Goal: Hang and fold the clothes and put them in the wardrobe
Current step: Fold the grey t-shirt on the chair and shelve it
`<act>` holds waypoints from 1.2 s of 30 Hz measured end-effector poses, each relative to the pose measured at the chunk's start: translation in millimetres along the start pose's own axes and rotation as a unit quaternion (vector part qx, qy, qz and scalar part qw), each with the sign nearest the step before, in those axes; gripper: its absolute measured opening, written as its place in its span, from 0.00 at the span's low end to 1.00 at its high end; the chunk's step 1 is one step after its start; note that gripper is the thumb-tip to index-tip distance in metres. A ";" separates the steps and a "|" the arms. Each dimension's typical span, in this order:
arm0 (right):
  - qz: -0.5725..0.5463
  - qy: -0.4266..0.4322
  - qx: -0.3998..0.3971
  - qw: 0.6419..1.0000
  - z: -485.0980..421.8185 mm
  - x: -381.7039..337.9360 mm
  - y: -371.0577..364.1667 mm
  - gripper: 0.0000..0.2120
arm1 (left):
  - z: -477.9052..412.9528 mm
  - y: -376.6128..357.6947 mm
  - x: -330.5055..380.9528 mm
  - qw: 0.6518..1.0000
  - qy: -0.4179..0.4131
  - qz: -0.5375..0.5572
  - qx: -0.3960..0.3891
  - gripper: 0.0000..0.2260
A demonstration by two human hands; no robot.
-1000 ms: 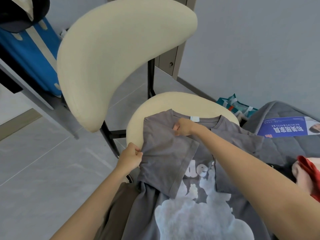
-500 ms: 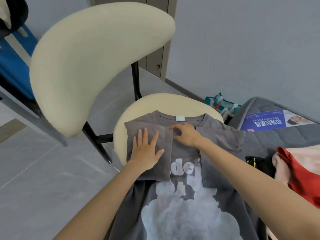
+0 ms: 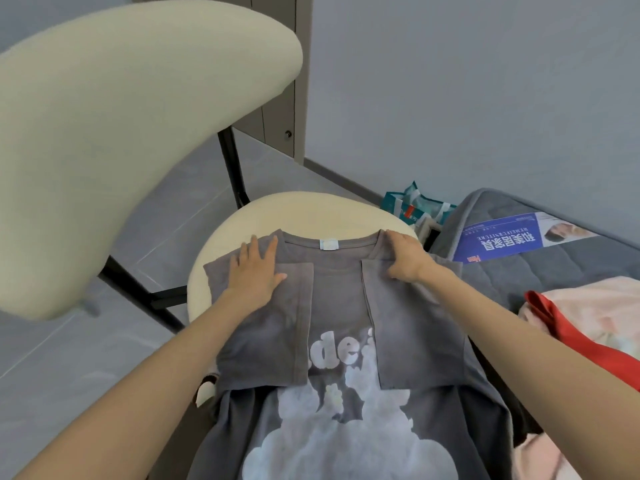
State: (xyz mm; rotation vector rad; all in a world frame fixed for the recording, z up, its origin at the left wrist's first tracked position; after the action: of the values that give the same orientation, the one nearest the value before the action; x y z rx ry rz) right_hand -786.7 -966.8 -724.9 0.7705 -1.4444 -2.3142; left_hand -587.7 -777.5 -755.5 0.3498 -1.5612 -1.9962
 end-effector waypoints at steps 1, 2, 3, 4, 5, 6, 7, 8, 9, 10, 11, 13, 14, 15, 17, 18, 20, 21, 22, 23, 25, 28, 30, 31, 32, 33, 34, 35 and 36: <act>0.003 -0.007 -0.018 1.000 -4.9 3.4 -1.5 0.41 | -6.6 1.8 -3.1 1.000 0.006 -0.005 -0.012 0.34; 0.003 -0.010 -0.029 1.000 -9.5 5.7 -2.7 0.44 | -12.7 3.1 -6.2 1.000 0.010 -0.010 -0.025 0.35; 0.007 -0.013 -0.033 0.999 -13.7 7.7 -3.4 0.45 | -17.9 4.2 -9.6 0.999 0.011 -0.015 -0.038 0.36; 0.017 -0.018 -0.030 0.999 -17.7 9.5 -2.8 0.46 | -23.2 5.5 -12.6 0.999 0.013 -0.016 -0.049 0.38; 0.034 -0.024 -0.020 0.999 -21.7 11.3 -1.1 0.46 | -27.9 7.2 -15.0 0.998 0.018 -0.012 -0.057 0.40; 0.052 -0.034 -0.010 0.998 -25.1 12.9 1.2 0.44 | -32.5 9.0 -16.7 0.998 0.030 -0.003 -0.060 0.42; 0.062 -0.048 -0.006 0.997 -27.2 14.6 2.6 0.40 | -36.5 10.3 -18.2 0.997 0.045 0.008 -0.060 0.41; 0.067 -0.061 -0.011 0.996 -28.2 15.7 3.1 0.35 | -39.4 10.9 -19.3 0.996 0.062 0.024 -0.062 0.39; 0.078 -0.068 -0.023 0.994 -28.2 16.1 2.9 0.29 | -41.0 10.1 -20.5 0.993 0.079 0.047 -0.070 0.37; 0.102 -0.066 -0.033 0.992 -27.2 15.8 3.4 0.25 | -41.4 8.7 -21.0 0.990 0.088 0.070 -0.082 0.32; 0.135 -0.057 -0.034 0.989 -25.9 14.3 5.1 0.22 | -40.1 7.5 -21.0 0.988 0.085 0.083 -0.095 0.27; 0.202 -0.027 0.001 0.979 -22.4 8.9 12.4 0.22 | -35.7 10.5 -18.4 0.991 0.056 0.060 -0.103 0.19; 0.226 -0.009 0.035 0.973 -21.6 4.9 18.0 0.22 | -34.8 16.2 -16.6 0.995 0.040 0.037 -0.089 0.17; 0.235 0.006 0.069 0.970 -21.0 0.7 23.7 0.21 | -34.9 24.1 -14.4 0.998 0.024 0.012 -0.060 0.16; 0.195 0.021 0.128 0.972 -21.1 -7.7 37.5 0.15 | -38.6 46.8 -10.2 0.999 -0.003 -0.026 0.037 0.11; 0.162 0.019 0.158 0.974 -22.0 -10.9 46.5 0.12 | -41.7 61.2 -7.8 0.995 -0.011 -0.036 0.093 0.08; 0.106 0.005 0.214 0.971 -26.0 -15.2 67.8 0.09 | -49.7 91.7 -4.8 0.981 -0.021 -0.045 0.188 0.04; 0.085 0.001 0.236 0.968 -28.8 -16.9 78.8 0.08 | -54.3 106.5 -3.4 0.974 -0.027 -0.047 0.219 0.03; 0.062 -0.002 0.254 0.965 -31.6 -18.2 88.7 0.07 | -58.8 120.2 -1.7 0.968 -0.033 -0.050 0.245 0.04; 0.034 -0.003 0.269 0.963 -34.1 -19.3 96.7 0.06 | -62.4 132.1 0.4 0.961 -0.040 -0.052 0.270 0.05; -0.021 0.004 0.290 0.957 -37.6 -22.3 108.8 0.03 | -66.5 151.0 3.7 0.948 -0.052 -0.046 0.312 0.07; -0.068 0.024 0.303 0.950 -31.2 -26.0 114.4 0.03 | -54.1 161.8 7.9 0.928 -0.076 -0.012 0.365 0.11; -0.059 0.033 0.306 0.949 -17.4 -25.9 112.8 0.04 | -32.9 158.3 10.5 0.916 -0.097 0.010 0.389 0.14; -0.040 0.036 0.310 0.949 -7.8 -25.2 110.9 0.05 | -20.6 153.9 10.6 0.912 -0.106 0.022 0.395 0.15; -0.020 0.040 0.315 0.948 2.8 -24.2 108.7 0.05 | -8.6 148.2 9.8 0.911 -0.113 0.038 0.395 0.15; -0.004 0.045 0.321 0.946 14.7 -22.9 105.6 0.04 | 3.1 141.2 7.8 0.912 -0.117 0.056 0.389 0.15; 0.008 0.052 0.326 0.944 27.3 -21.7 102.4 0.04 | 14.7 133.2 5.5 0.914 -0.123 0.076 0.378 0.14; 0.019 0.060 0.327 0.943 40.4 -20.6 98.6 0.04 | 26.7 125.1 3.6 0.917 -0.131 0.094 0.364 0.14; 0.031 0.069 0.324 0.943 53.5 -19.4 93.8 0.04 | 39.5 116.9 2.3 0.921 -0.144 0.105 0.345 0.16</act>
State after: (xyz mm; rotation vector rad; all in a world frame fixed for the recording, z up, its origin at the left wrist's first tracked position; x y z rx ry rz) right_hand -804.6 -959.5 -616.9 1.0041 -2.1498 -1.6811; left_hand -578.1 -765.0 -633.1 0.1409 -2.3634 -1.3187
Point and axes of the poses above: each hand's wrist, its own z-axis away from the middle knuckle, its own y-axis out of the back of the hand, x = y × z, the point moved 4 cm from there along -z, towards the middle knuckle, and after that the axes turned 3 degrees about x, right-handed, at the moved point
